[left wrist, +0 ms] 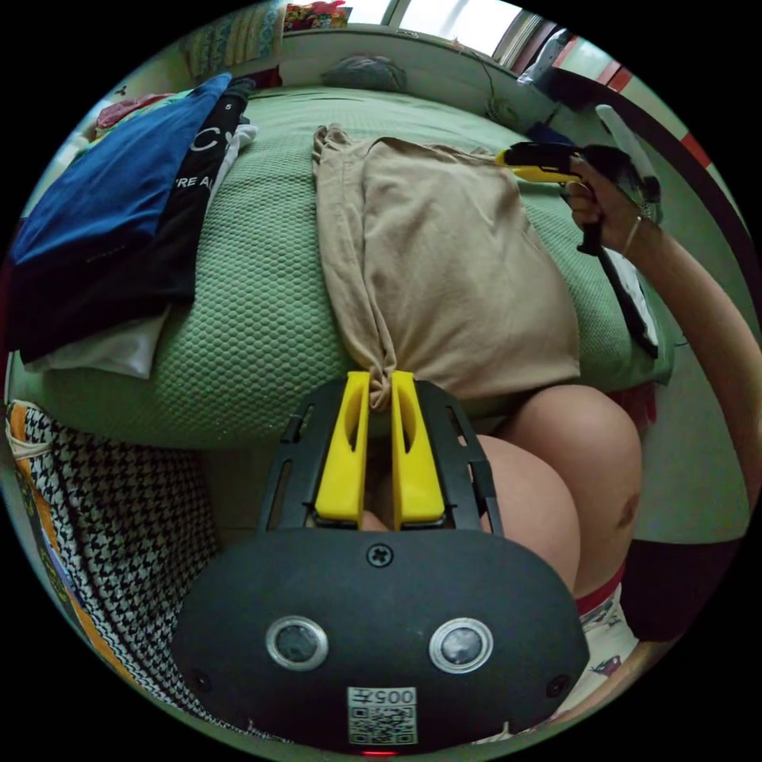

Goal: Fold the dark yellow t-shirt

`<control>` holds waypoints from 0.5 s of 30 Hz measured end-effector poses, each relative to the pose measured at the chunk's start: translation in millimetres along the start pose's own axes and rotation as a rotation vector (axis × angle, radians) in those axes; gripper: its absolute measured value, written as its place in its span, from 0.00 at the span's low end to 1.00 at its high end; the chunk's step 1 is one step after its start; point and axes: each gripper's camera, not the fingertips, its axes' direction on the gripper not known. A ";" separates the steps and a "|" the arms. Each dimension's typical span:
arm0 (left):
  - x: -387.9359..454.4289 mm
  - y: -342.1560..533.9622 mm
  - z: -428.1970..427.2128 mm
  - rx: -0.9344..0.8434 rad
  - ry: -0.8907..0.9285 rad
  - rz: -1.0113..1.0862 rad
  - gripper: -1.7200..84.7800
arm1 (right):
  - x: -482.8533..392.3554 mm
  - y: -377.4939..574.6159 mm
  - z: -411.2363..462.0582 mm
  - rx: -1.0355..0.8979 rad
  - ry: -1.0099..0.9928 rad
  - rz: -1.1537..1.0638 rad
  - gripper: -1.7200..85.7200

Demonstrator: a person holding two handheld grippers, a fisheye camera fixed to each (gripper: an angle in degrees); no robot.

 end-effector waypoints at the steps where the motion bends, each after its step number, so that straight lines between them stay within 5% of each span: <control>1: -1.5 1.4 -3.8 -0.002 0.003 0.010 0.08 | -4.0 -7.0 6.4 -0.016 -0.014 0.002 0.15; 15: -23.8 19.5 -67.1 -0.041 0.083 -0.001 0.08 | -68.5 -22.9 -5.2 -0.003 -0.048 0.049 0.02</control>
